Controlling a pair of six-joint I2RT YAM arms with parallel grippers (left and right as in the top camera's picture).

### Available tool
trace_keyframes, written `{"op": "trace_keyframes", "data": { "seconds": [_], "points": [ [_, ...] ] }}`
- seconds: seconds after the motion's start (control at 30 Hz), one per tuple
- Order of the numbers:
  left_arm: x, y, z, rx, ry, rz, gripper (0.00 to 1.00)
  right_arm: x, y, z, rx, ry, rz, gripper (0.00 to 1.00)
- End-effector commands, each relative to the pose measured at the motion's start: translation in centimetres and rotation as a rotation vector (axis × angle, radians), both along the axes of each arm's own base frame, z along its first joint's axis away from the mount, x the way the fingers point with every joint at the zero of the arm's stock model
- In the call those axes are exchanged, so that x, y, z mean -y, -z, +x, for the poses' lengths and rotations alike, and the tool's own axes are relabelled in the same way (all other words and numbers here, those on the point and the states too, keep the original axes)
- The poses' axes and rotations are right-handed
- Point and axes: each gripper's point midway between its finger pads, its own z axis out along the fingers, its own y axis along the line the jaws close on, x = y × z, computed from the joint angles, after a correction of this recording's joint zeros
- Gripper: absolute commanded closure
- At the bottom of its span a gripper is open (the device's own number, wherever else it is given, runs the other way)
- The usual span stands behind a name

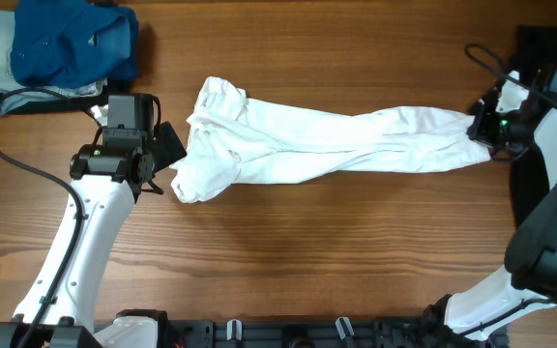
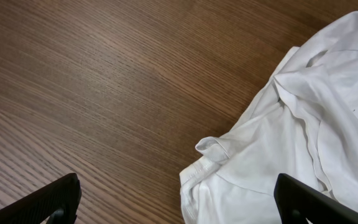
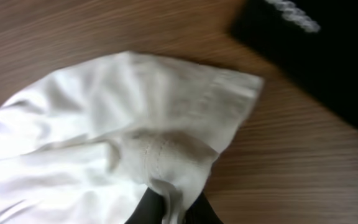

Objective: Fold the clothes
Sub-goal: 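Lift the shirt's right end with the right gripper and fold it leftward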

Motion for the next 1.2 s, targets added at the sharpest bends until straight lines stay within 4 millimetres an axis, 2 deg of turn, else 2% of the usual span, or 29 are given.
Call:
{"op": "trace_keyframes", "data": {
  "seconds": [0.0, 0.4, 0.67, 0.83, 1.1, 1.17],
  "points": [
    [-0.5, -0.9, 0.2, 0.021, -0.001, 0.024, 0.0, -4.6, -3.3, 1.6, 0.099, -0.128, 0.066, 0.96],
    [-0.5, -0.8, 0.2, 0.018, -0.001, 0.024, 0.0, -16.4, -3.7, 1.4, 0.053, -0.289, 0.161, 0.96],
    [-0.5, -0.8, 0.2, 0.018, 0.0, 0.024, 0.0, -22.9, -4.5, 2.1, 0.104, -0.36, 0.187, 0.96],
    [-0.5, -0.8, 0.2, 0.018, -0.001, 0.024, 0.0, -25.2, -4.5, 1.8, 0.115, -0.393, 0.165, 0.96],
    [-0.5, -0.8, 0.2, 0.018, 0.0, 0.024, 0.0, -27.7, -4.8, 1.9, 0.14, -0.413, 0.188, 0.95],
    [-0.5, -0.8, 0.2, 0.018, 0.0, 0.024, 0.0, -28.2, -4.9, 1.8, 0.143, -0.423, 0.19, 0.9]
  ]
}}
